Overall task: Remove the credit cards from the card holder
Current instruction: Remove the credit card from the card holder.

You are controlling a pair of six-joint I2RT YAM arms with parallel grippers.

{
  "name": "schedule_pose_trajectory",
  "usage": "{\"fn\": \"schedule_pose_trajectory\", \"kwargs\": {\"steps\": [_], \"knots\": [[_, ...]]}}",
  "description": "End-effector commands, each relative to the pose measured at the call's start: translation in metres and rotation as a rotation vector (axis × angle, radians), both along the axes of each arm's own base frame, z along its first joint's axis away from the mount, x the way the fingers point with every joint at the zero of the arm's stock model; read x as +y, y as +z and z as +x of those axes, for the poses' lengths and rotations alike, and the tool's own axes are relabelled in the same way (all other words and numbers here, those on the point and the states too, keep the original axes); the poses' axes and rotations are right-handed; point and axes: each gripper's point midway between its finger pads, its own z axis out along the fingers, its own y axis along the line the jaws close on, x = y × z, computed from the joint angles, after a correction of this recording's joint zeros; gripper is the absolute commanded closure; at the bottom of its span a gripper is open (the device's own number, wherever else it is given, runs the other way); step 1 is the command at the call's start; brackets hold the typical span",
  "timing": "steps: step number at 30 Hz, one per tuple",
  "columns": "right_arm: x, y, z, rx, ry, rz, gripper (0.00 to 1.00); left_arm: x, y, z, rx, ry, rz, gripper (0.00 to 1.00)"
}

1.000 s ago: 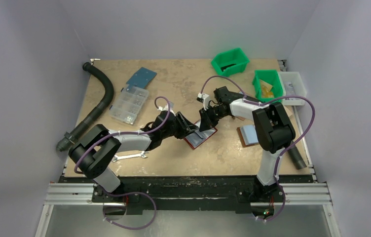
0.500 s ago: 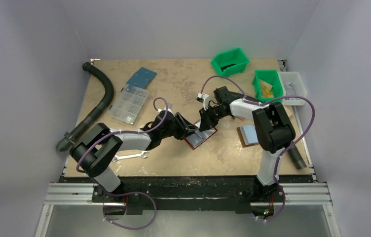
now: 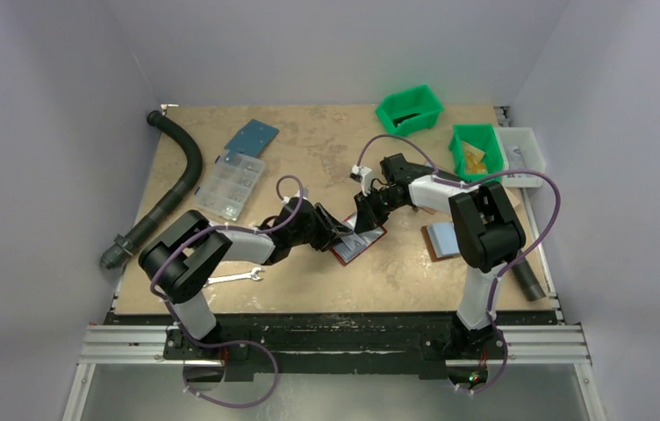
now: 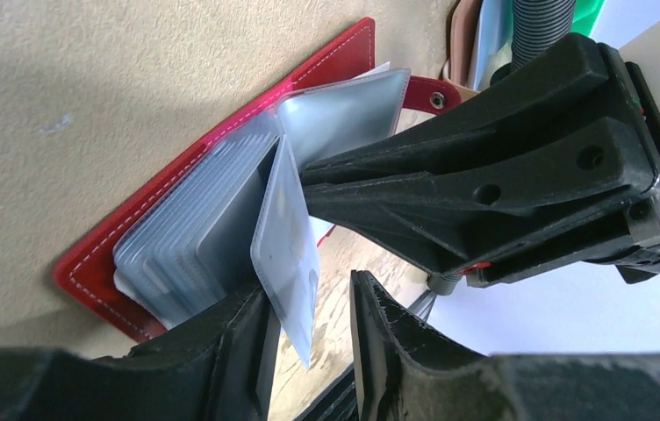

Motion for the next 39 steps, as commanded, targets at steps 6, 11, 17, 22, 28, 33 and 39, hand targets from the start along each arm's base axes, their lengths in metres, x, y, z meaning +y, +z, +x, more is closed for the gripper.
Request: {"fn": "schedule_pose_trajectory", "kwargs": {"steps": [6, 11, 17, 22, 28, 33, 39], "knots": [[0.005, -0.004, -0.014, 0.043, 0.045, -0.004, 0.78, -0.003, -0.007, 0.015, -0.029, -0.002, 0.02, 0.77], [0.006, 0.008, -0.011, 0.002, 0.057, 0.01, 0.76, 0.005, -0.019, 0.013, -0.041, -0.012, 0.068, 0.92], [0.007, 0.033, -0.008, -0.076, 0.08, 0.045, 0.72, 0.01, -0.023, 0.01, -0.117, -0.068, 0.12, 1.0], [0.011, 0.051, -0.015, -0.091, 0.132, 0.107, 0.69, 0.009, -0.012, 0.005, -0.259, -0.148, 0.109, 1.0], [0.014, 0.063, -0.025, -0.08, 0.19, 0.175, 0.62, 0.009, -0.001, 0.0, -0.396, -0.196, 0.079, 1.0], [0.017, 0.063, -0.031, -0.051, 0.213, 0.202, 0.62, 0.007, 0.01, -0.005, -0.505, -0.218, 0.017, 1.0], [0.016, 0.064, -0.031, -0.033, 0.207, 0.219, 0.62, 0.012, 0.021, -0.01, -0.618, -0.217, -0.02, 1.0]]}}
